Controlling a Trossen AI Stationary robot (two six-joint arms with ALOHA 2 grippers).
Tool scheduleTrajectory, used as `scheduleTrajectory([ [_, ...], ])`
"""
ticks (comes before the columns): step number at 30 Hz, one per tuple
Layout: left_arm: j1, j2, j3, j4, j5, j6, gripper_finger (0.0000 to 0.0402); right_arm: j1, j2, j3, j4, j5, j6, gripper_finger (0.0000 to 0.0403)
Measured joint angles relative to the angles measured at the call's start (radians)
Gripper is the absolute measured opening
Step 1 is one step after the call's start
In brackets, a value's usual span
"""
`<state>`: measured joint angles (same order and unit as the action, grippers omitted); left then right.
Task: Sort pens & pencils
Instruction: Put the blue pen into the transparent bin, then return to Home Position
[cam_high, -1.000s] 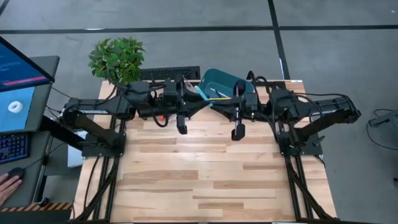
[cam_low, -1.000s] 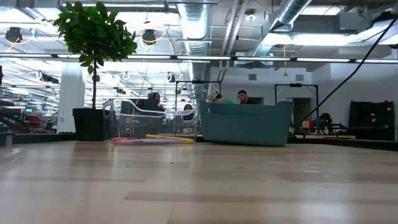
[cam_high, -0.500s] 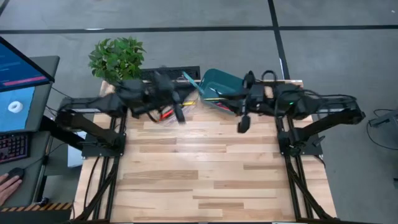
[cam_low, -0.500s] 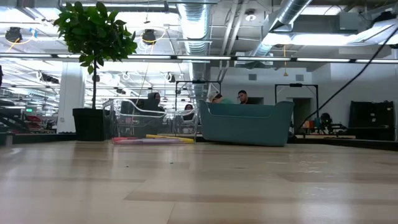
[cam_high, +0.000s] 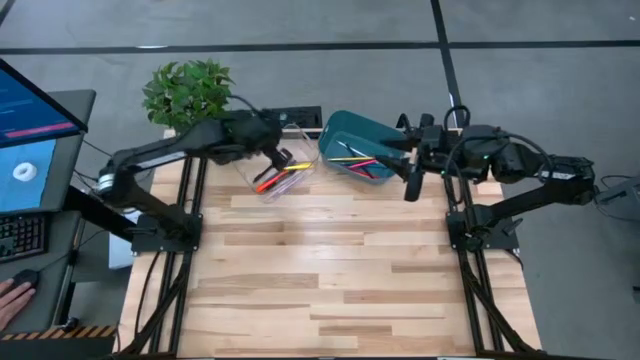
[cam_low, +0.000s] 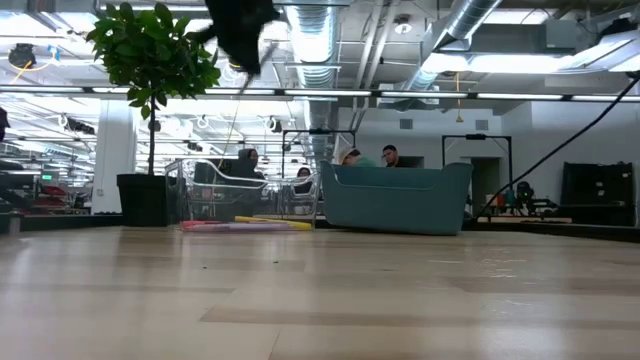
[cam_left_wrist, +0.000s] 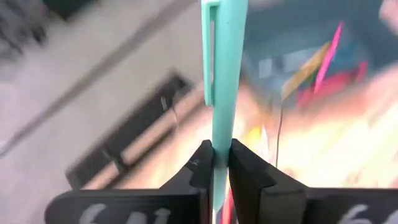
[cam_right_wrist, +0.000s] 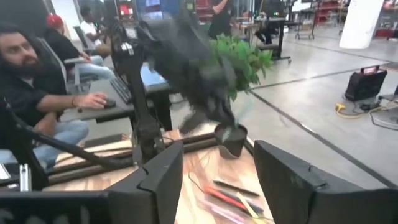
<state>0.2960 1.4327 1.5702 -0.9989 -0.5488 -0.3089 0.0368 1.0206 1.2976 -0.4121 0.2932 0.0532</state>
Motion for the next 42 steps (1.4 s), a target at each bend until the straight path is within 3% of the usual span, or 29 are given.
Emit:
scheduleTrajectory([
  [11, 0.137, 0.224, -0.115, -0.001, 0.261, -0.006, 0.0023, 0.004, 0.015, 0.001, -0.082, -0.003, 0.010, 0.0192],
  [15, 0.147, 0.263, -0.121, -0.009, 0.258, 0.012, 0.0037, 0.008, 0.002, 0.001, -0.083, -0.004, 0.027, 0.0197],
  [18, 0.156, 0.261, -0.118, 0.022, 0.307, 0.055, 0.0077, 0.007, -0.015, 0.001, -0.084, -0.003, 0.034, 0.0208],
  [26, 0.158, 0.255, -0.032, -0.034, 0.441, 0.035, 0.0230, 0.000, -0.060, 0.001, -0.090, -0.004, 0.027, 0.0251],
  [31, 0.082, 0.157, 0.117, -0.037, 0.453, 0.030, 0.0273, 0.000, -0.155, 0.012, -0.057, -0.004, 0.017, 0.0255],
  [37, -0.097, -0.039, 0.300, 0.009, 0.378, 0.123, 0.0279, 0.002, -0.301, 0.041, -0.123, -0.004, -0.094, 0.0255],
  [42, -0.324, -0.275, 0.212, 0.142, 0.226, 0.182, 0.0279, 0.000, -0.518, -0.073, -0.086, 0.002, -0.129, 0.0255],
])
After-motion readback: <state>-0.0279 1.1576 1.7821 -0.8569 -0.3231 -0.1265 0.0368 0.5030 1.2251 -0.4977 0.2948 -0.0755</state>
